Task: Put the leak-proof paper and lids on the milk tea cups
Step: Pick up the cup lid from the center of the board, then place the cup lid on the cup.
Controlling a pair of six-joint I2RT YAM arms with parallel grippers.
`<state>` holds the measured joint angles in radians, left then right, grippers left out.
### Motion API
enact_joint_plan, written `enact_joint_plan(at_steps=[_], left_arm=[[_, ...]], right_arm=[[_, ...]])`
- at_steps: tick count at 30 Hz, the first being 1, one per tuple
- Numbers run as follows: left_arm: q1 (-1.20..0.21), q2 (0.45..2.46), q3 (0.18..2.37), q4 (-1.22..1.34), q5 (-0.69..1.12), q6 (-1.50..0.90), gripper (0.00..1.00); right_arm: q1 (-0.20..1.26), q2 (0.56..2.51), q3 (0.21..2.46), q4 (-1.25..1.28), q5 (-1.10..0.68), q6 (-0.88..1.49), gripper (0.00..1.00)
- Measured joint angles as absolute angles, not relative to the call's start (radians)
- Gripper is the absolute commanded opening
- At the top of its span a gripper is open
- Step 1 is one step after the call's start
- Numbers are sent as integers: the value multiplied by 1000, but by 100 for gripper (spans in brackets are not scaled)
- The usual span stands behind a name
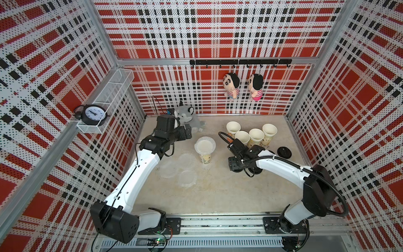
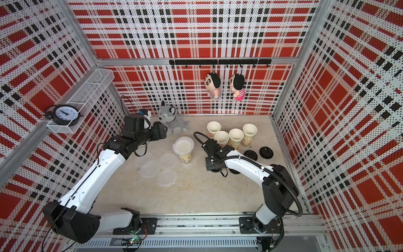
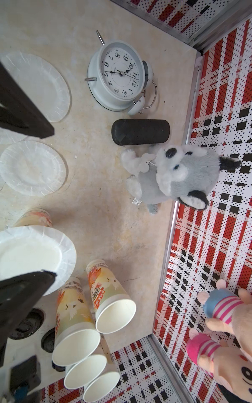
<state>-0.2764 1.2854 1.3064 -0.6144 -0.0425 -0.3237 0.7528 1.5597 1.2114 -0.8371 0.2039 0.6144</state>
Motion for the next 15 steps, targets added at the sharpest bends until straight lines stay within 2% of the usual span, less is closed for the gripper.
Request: enact_joint_plan(at_steps=[8, 15], left_arm=[[-249, 1278, 1280, -614, -24, -322, 98], [-190, 1267, 1263, -614, -18, -320, 99]], right_arm=[[789, 1559, 1532, -1022, 205, 539, 74], [804, 1763, 1959, -1148, 199, 427, 75]])
